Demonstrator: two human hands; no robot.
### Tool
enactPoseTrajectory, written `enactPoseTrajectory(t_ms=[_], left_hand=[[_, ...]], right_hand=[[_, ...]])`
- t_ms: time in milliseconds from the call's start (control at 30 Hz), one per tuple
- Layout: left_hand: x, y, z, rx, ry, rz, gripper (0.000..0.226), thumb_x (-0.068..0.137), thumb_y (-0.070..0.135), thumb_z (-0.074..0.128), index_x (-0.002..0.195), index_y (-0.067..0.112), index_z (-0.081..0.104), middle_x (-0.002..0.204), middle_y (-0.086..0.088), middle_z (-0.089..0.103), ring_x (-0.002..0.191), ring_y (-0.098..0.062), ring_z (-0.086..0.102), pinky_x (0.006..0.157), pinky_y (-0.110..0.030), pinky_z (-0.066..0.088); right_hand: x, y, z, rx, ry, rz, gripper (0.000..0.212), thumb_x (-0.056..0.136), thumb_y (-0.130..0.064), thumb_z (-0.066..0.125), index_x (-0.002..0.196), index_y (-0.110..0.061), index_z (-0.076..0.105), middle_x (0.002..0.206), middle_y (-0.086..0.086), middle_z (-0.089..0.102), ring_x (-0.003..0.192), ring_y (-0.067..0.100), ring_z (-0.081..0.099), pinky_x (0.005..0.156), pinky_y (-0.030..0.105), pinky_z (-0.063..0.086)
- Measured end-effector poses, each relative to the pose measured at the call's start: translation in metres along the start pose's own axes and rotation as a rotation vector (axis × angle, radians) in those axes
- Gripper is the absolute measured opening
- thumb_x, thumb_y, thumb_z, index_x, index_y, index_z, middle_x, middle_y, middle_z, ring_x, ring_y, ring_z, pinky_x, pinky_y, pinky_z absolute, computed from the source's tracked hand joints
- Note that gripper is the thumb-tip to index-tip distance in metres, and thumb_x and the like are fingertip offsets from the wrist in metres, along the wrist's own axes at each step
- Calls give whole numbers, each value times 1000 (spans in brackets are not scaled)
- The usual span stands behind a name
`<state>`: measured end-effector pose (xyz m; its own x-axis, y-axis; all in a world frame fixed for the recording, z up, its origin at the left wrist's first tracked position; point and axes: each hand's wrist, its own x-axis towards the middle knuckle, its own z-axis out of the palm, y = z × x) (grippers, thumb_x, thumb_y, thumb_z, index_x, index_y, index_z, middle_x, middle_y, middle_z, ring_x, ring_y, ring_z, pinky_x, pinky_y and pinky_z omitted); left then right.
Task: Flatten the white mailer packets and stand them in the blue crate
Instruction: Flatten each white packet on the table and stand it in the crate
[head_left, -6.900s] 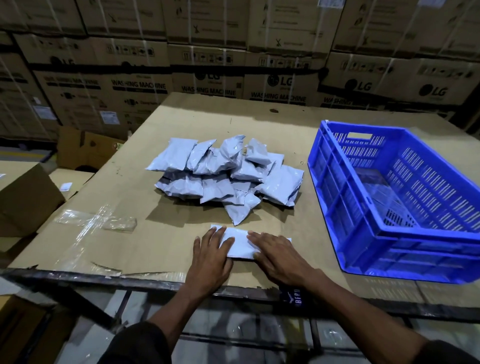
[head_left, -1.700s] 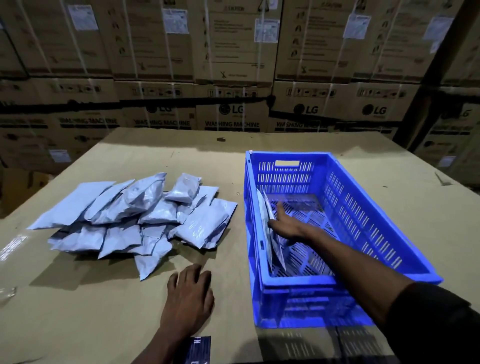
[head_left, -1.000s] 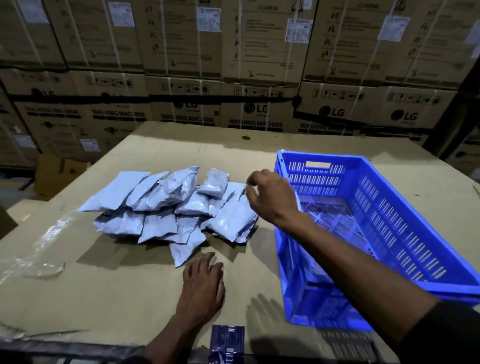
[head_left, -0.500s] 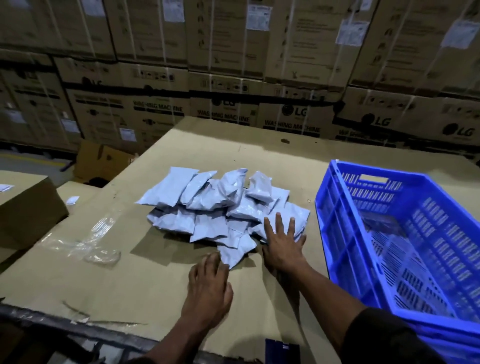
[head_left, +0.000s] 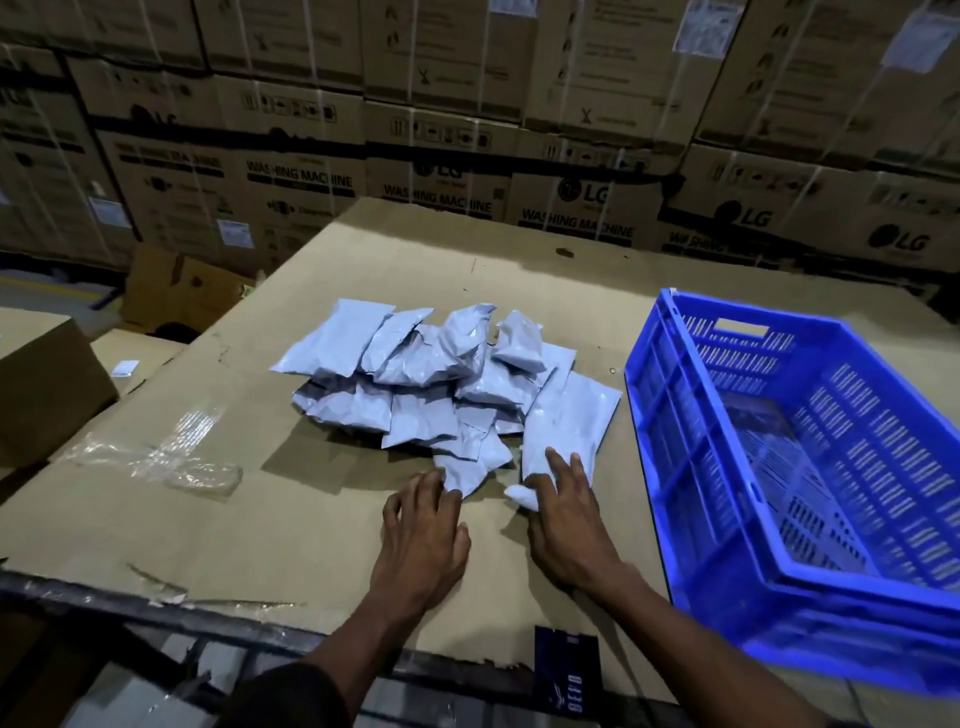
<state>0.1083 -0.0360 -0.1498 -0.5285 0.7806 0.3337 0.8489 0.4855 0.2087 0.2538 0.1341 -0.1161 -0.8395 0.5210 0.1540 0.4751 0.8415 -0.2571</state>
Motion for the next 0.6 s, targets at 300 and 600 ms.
enactPoseTrajectory(t_ms=[300, 600], left_hand=[[-8, 3, -5, -52, 104, 34, 39, 96, 38, 45, 121, 15, 62, 140, -13, 54, 125, -35, 53, 95, -52, 45], [-20, 12, -13, -211, 258, 123, 36, 103, 29, 39, 120, 10, 65, 135, -13, 59, 123, -34, 56, 100, -50, 46]], right_hand=[[-70, -6, -16, 300, 112, -87, 39, 86, -59, 59, 103, -24, 57, 131, -3, 47, 133, 12, 37, 104, 41, 35], [-56, -2, -17, 215, -277, -146, 74, 71, -49, 40, 141, -26, 46, 158, -10, 32, 150, 16, 17, 116, 43, 18]])
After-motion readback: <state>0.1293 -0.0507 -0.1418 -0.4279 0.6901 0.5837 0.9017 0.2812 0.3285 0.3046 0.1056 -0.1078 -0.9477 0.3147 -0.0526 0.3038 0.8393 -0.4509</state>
